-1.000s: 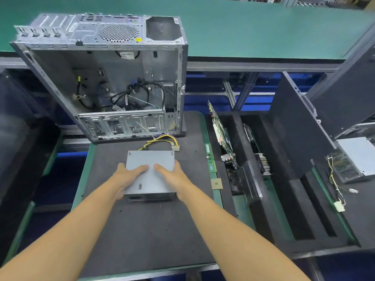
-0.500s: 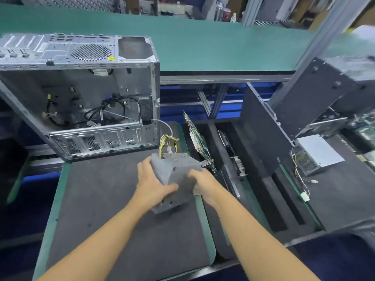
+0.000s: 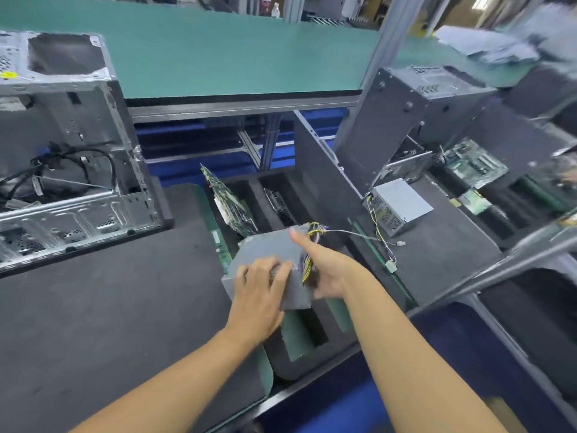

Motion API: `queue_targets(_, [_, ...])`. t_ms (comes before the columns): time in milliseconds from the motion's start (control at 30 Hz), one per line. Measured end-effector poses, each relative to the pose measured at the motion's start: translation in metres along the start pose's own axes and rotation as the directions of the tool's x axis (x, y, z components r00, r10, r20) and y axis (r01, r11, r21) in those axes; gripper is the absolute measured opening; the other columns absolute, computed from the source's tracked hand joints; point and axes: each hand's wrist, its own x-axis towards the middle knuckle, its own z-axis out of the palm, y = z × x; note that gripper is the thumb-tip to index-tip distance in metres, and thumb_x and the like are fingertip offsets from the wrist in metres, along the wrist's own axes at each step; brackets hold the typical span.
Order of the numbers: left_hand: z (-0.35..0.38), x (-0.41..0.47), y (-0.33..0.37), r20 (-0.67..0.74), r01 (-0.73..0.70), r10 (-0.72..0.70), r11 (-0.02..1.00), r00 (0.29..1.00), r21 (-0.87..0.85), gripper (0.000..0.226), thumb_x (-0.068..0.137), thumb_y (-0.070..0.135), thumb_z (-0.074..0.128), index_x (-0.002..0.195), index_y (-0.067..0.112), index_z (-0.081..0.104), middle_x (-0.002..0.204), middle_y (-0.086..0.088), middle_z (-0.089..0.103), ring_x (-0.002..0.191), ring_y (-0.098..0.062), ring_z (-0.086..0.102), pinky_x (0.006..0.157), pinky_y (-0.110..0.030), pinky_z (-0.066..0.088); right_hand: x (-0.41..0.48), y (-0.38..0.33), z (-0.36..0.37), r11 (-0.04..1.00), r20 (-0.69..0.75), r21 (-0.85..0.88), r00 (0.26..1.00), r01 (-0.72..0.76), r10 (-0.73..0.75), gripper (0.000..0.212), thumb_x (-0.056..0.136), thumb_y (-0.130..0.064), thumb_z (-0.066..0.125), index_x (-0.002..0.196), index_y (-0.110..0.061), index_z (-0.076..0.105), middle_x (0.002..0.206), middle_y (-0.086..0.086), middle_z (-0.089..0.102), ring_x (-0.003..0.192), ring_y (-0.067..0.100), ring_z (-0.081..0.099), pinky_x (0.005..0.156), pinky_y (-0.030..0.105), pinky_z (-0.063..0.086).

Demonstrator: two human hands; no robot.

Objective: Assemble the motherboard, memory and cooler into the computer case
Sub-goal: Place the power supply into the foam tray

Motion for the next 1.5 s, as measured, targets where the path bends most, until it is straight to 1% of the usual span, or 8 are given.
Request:
queue_targets(300, [0.001, 0.02, 0.001, 0.071, 0.026, -0.007, 0.959, 0.997, -0.282, 0.076, 0.074, 0.057, 0.065, 0.136, 0.022, 0.038, 0.138, -0.001, 0.038, 0.129, -0.022, 0.038, 0.102, -0.046, 0.031, 0.012, 0.02, -0.05, 0.847, -0.19, 0.069, 0.841, 0.526, -0.507, 0.039, 0.083, -0.008, 0.062, 0.121, -0.016, 0.066, 0.115, 0.01, 0.074, 0.098, 0.026, 0.072, 0.078, 0.038, 0.058])
queue_targets(400, [-0.007, 0.045, -0.03, 0.384, 0.673, -0.587, 0.419, 0.713, -0.61, 0.073, 0.078, 0.056, 0.052, 0.143, 0.032, 0.032, 0.143, 0.007, 0.033, 0.133, -0.014, 0.037, 0.108, -0.044, 0.032, 0.013, 0.024, -0.075, 0.842, -0.101, 0.126, 0.851, 0.525, -0.516, 0.05, 0.084, -0.01, 0.059, 0.133, -0.022, 0.063, 0.124, 0.007, 0.072, 0.105, 0.025, 0.072, 0.074, 0.033, 0.059])
queue_targets(467, [-0.007, 0.062, -0.047, 0.757, 0.848, -0.45, 0.0, 0.473, -0.53, 0.082, 0.075, 0.066, 0.059, 0.146, 0.046, 0.022, 0.148, 0.008, 0.034, 0.126, -0.02, 0.05, 0.097, -0.046, 0.049, 0.015, 0.029, -0.084, 0.863, -0.058, 0.149, 0.875, 0.483, -0.48, 0.046, 0.08, -0.014, 0.063, 0.123, -0.028, 0.07, 0.118, 0.004, 0.074, 0.102, 0.025, 0.072, 0.072, 0.032, 0.059])
queue_targets(567, [-0.003, 0.074, -0.038, 0.908, 0.903, -0.181, -0.144, 0.378, -0.404, 0.085, 0.065, 0.061, 0.079, 0.135, 0.054, 0.031, 0.141, 0.004, 0.051, 0.116, -0.028, 0.062, 0.08, -0.052, 0.056, 0.022, 0.037, -0.093, 0.898, -0.006, 0.151, 0.909, 0.414, -0.418, 0.043, 0.072, -0.023, 0.068, 0.115, -0.026, 0.074, 0.113, 0.005, 0.075, 0.095, 0.022, 0.073, 0.072, 0.032, 0.059])
queue_targets(733, [0.011, 0.084, 0.004, 0.756, 0.843, -0.502, -0.093, 0.42, -0.53, 0.062, 0.067, 0.039, 0.085, 0.111, 0.029, 0.042, 0.118, -0.003, 0.059, 0.1, -0.023, 0.064, 0.078, -0.039, 0.053, 0.025, 0.045, -0.11, 0.929, -0.116, 0.251, 0.962, 0.271, -0.249, 0.038, 0.08, -0.03, 0.076, 0.112, -0.011, 0.07, 0.108, 0.012, 0.076, 0.089, 0.025, 0.075, 0.07, 0.033, 0.06])
queue_targets(867, [0.017, 0.085, 0.043, 0.463, 0.842, -0.715, 0.352, 0.524, -0.408, 0.07, 0.057, 0.053, 0.078, 0.107, 0.043, 0.03, 0.11, 0.004, 0.032, 0.085, -0.021, 0.056, 0.069, -0.037, 0.048, 0.018, 0.042, -0.118, 0.983, -0.369, -0.154, 0.918, 0.096, -0.148, 0.067, 0.09, -0.047, 0.072, 0.144, -0.015, 0.05, 0.145, 0.007, 0.056, 0.127, 0.029, 0.055, 0.108, 0.05, 0.044])
queue_targets(1100, [0.043, 0.056, 0.085, 0.194, 0.642, -0.618, 0.683, 0.762, -0.347, 0.077, 0.067, 0.045, 0.08, 0.127, 0.029, 0.034, 0.119, 0.0, 0.029, 0.112, -0.03, 0.045, 0.079, -0.045, 0.053, -0.007, -0.003, -0.087, 0.993, -0.143, -0.105, 0.989, -0.06, 0.044, 0.128, 0.049, -0.097, 0.062, 0.152, -0.026, 0.035, 0.146, 0.02, 0.05, 0.124, 0.042, 0.058, 0.089, 0.052, 0.056])
queue_targets(1500, [0.074, 0.023, 0.113, 0.206, 0.294, -0.243, 0.915, 0.948, -0.275, 0.081, 0.071, 0.032, 0.084, 0.136, 0.021, 0.036, 0.123, -0.028, 0.046, 0.102, -0.041, 0.051, 0.083, -0.046, 0.054, 0.017, -0.01, -0.08, 0.791, -0.508, -0.591, 0.835, -0.159, -0.211, 0.089, 0.071, -0.053, 0.072, 0.139, -0.003, 0.042, 0.126, 0.011, 0.06, 0.109, 0.026, 0.066, 0.093, 0.045, 0.058])
